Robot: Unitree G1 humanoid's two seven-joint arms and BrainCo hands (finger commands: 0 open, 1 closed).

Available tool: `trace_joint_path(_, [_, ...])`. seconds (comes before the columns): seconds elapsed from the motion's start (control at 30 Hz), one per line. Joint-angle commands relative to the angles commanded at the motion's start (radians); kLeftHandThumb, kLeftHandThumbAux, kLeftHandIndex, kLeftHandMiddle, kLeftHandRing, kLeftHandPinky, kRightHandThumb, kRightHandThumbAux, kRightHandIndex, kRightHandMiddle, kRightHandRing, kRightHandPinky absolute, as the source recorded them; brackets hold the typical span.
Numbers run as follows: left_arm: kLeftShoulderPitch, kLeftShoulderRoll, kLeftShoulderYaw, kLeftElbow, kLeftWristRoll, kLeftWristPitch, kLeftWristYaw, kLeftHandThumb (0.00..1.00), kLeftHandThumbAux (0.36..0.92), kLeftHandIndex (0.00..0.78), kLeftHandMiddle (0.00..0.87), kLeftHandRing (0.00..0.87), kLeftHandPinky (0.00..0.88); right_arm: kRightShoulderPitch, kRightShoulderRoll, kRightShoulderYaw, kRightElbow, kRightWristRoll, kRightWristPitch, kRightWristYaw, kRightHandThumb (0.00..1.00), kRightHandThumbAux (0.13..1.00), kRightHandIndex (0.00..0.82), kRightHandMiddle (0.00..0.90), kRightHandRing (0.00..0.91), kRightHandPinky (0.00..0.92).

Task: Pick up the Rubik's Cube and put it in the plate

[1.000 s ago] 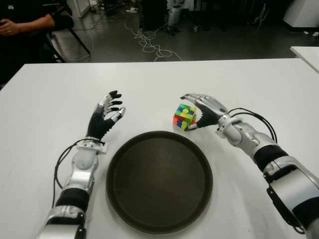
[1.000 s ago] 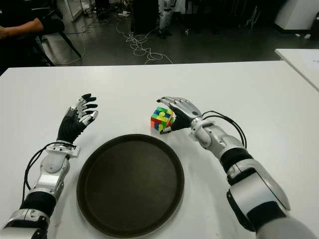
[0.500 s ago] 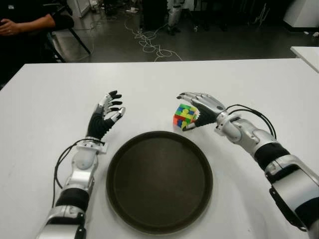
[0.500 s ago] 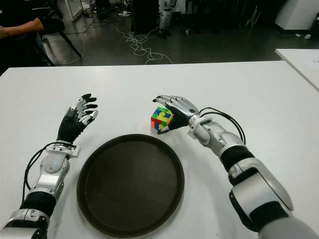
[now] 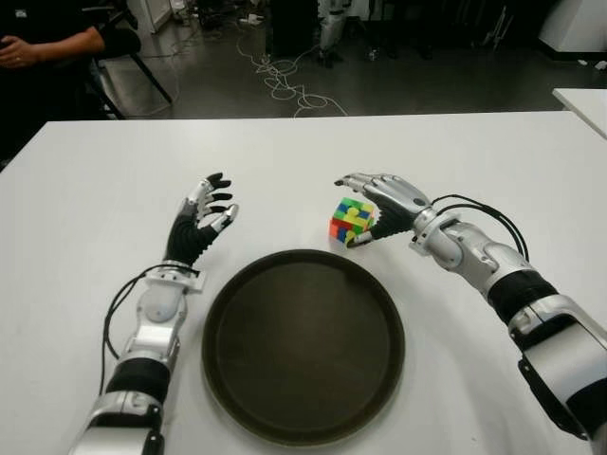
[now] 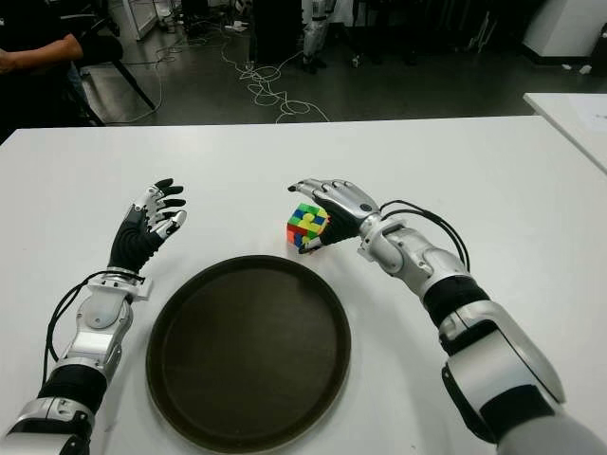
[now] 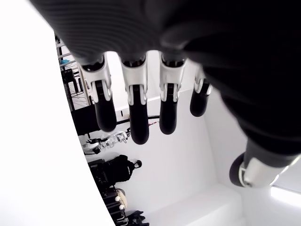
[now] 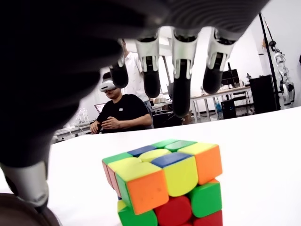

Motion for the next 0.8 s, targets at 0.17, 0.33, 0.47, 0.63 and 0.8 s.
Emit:
trace_joint_path(0.17, [-0.003,0.001,0.000,0.006,0.004,0.000,0.005,0.157,0.569,0.149,0.211,0.227,0.232,-0.001,0.000,0.000,0.000,0.002,0.002,0.009,0.000,0.606,0.126,0.216,0.222,0.202])
trace_joint_path(0.33, [-0.007,0.002,0.001,0.015,0.008,-0.005,0.012,0.152,0.566,0.150,0.209,0.225,0.237,-0.001,-0.001,-0.001,0.003,0.002,-0.014,-0.006,0.000,0.606,0.133,0.226,0.235,0.220])
trace_joint_path(0.47, [-0.007,0.001,0.001,0.014,0.003,-0.008,0.007,0.149,0.561,0.148,0.207,0.226,0.258,-0.001,-0.002,0.001,0.005,-0.003,-0.018,-0.019,0.000,0.620,0.138,0.236,0.247,0.230])
trace_joint_path(0.63, [-0.006,0.000,0.002,0.011,-0.002,-0.006,0.003,0.154,0.565,0.149,0.207,0.224,0.231,-0.001,-0.002,0.002,0.005,-0.006,-0.012,-0.028,0.000,0.612,0.137,0.229,0.239,0.224])
trace_joint_path(0.8, [-0.005,-0.002,0.003,0.010,-0.007,-0.004,-0.001,0.158,0.565,0.146,0.208,0.226,0.240,-0.001,-0.003,0.004,0.002,-0.009,-0.006,-0.029,0.000,0.616,0.137,0.226,0.233,0.215])
